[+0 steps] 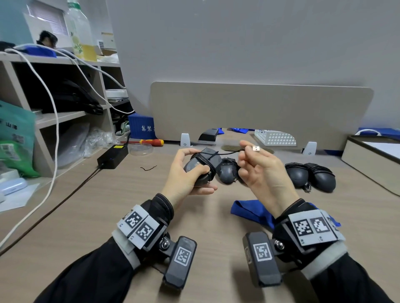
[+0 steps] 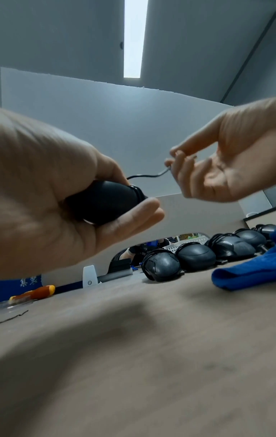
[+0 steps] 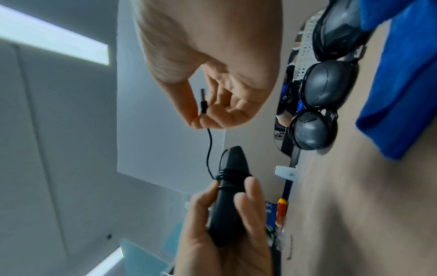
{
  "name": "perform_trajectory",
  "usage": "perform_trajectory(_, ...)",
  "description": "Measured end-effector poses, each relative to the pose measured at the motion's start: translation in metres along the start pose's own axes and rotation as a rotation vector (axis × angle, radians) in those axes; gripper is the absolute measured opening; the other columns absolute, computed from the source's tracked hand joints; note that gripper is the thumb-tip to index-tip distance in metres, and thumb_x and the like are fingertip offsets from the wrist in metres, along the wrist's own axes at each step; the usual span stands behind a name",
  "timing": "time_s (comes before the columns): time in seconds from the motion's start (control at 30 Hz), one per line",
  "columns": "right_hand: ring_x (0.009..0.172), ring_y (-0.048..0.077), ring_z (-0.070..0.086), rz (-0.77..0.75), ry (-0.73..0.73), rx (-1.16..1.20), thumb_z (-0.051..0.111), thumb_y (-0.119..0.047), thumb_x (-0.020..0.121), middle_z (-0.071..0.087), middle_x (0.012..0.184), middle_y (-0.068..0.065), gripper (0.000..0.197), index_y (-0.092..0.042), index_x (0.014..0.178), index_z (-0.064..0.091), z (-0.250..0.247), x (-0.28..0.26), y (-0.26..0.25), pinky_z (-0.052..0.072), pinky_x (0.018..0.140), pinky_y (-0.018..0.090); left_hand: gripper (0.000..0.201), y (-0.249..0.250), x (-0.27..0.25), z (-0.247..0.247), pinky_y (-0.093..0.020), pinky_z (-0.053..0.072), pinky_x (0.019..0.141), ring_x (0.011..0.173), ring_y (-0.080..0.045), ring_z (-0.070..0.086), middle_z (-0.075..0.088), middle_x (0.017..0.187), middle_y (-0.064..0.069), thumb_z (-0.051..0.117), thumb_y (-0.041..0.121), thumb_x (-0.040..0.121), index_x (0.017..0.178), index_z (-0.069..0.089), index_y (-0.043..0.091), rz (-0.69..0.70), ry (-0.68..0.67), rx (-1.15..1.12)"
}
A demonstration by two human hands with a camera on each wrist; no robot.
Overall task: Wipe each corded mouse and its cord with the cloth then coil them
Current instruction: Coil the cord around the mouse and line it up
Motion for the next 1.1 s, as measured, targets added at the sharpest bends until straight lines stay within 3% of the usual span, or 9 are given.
perform_trajectory(0.1, 0.07, 0.01, 0.057, 0.04, -0.011, 0.032, 0.05, -0.023, 0.103, 0.058, 0.076, -0.002, 0.021, -0.012, 0.108, 0.068, 0.0, 0.001, 0.005, 0.046, 0.06, 0.02, 0.04, 0.007, 0.0, 0.003, -0.039, 0.061, 0.054, 0.062, -0.039, 0.069, 0.066, 0.101, -0.014, 0.058, -0.004, 0.092, 0.12, 0.044, 0.02, 0.059, -0.013, 0.067)
perform_trajectory(0.17, 0.073, 0.012, 0.063, 0.099, -0.006, -0.001, 0.045, -0.023, 0.106, 0.062, 0.081, 0.0, 0.023, -0.011, 0.105, 0.066, 0.0, 0.0, 0.013, 0.051, 0.065, 0.023, 0.04, 0.011, -0.001, 0.005, -0.039, 0.06, 0.053, 0.061, -0.038, 0.069, 0.064, 0.101, -0.014, 0.058, -0.005, 0.091, 0.119, 0.044, 0.019, 0.104, -0.033, 0.112)
perform_trajectory(0.27, 0.06, 0.014, 0.061, 0.18, -0.031, -0.094, 0.044, -0.018, 0.106, 0.057, 0.069, 0.002, 0.022, -0.006, 0.104, 0.063, 0.004, -0.003, 0.023, 0.05, 0.052, 0.021, 0.042, 0.016, -0.004, 0.012, -0.037, 0.058, 0.049, 0.06, -0.038, 0.068, 0.061, 0.097, -0.013, 0.059, -0.008, 0.09, 0.118, 0.044, 0.02, 0.162, -0.067, 0.185)
perform_trajectory(0.4, 0.045, 0.013, 0.049, 0.047, 0.054, -0.592, 0.06, -0.024, 0.1, 0.049, 0.052, -0.002, 0.026, -0.007, 0.082, 0.066, -0.001, -0.006, 0.015, 0.046, 0.046, 0.024, 0.042, 0.018, -0.011, 0.027, -0.038, 0.057, 0.049, 0.067, -0.045, 0.068, 0.061, 0.101, -0.012, 0.06, -0.006, 0.089, 0.11, 0.044, 0.026, 0.223, -0.156, 0.327)
perform_trajectory(0.47, 0.042, 0.012, 0.048, 0.018, 0.092, -0.679, 0.066, -0.026, 0.095, 0.049, 0.048, -0.005, 0.027, -0.009, 0.074, 0.064, -0.003, -0.007, 0.012, 0.044, 0.045, 0.024, 0.042, 0.02, -0.014, 0.03, -0.037, 0.057, 0.049, 0.068, -0.043, 0.068, 0.062, 0.101, -0.007, 0.06, -0.005, 0.088, 0.11, 0.043, 0.027, 0.253, -0.181, 0.404)
perform_trajectory(0.67, 0.045, 0.012, 0.034, 0.121, 0.085, -0.523, 0.068, -0.015, 0.09, 0.038, 0.05, -0.004, 0.014, -0.005, 0.085, 0.061, -0.005, -0.007, 0.019, 0.029, 0.042, 0.021, 0.045, 0.027, -0.019, 0.034, -0.045, 0.057, 0.05, 0.066, -0.031, 0.071, 0.064, 0.093, -0.004, 0.06, 0.001, 0.087, 0.106, 0.041, 0.036, 0.287, -0.202, 0.571)
perform_trajectory(0.83, 0.046, 0.011, 0.031, 0.198, 0.06, -0.364, 0.067, -0.016, 0.091, 0.032, 0.05, -0.005, 0.014, -0.008, 0.081, 0.063, -0.001, -0.01, 0.025, 0.021, 0.044, 0.021, 0.047, 0.031, -0.021, 0.034, -0.039, 0.053, 0.04, 0.059, -0.029, 0.067, 0.06, 0.1, -0.006, 0.06, 0.005, 0.086, 0.105, 0.042, 0.044, 0.341, -0.19, 0.644)
perform_trajectory(1.0, 0.047, 0.012, 0.031, 0.085, 0.097, -0.489, 0.068, -0.014, 0.089, 0.035, 0.052, -0.003, 0.014, -0.006, 0.082, 0.06, -0.003, -0.008, 0.017, 0.023, 0.045, 0.022, 0.047, 0.031, -0.023, 0.036, -0.035, 0.053, 0.041, 0.061, -0.021, 0.069, 0.053, 0.109, 0.006, 0.059, 0.009, 0.086, 0.107, 0.053, 0.05, 0.38, -0.195, 0.687)
perform_trajectory(1.1, 0.043, 0.009, 0.033, 0.006, 0.096, -0.512, 0.068, -0.014, 0.09, 0.037, 0.048, -0.006, 0.016, -0.007, 0.078, 0.06, 0.002, -0.008, 0.012, 0.024, 0.045, 0.021, 0.04, 0.033, -0.022, 0.033, -0.027, 0.048, 0.04, 0.062, -0.017, 0.068, 0.057, 0.106, 0.003, 0.059, 0.012, 0.083, 0.1, 0.054, 0.048, 0.397, -0.16, 0.669)
Point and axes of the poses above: each hand's wrist, its own x-axis towards the middle knuckle, its own z-axis out of the palm, y = z × x, the point moved 10 cm from there along x, towards the middle knuckle
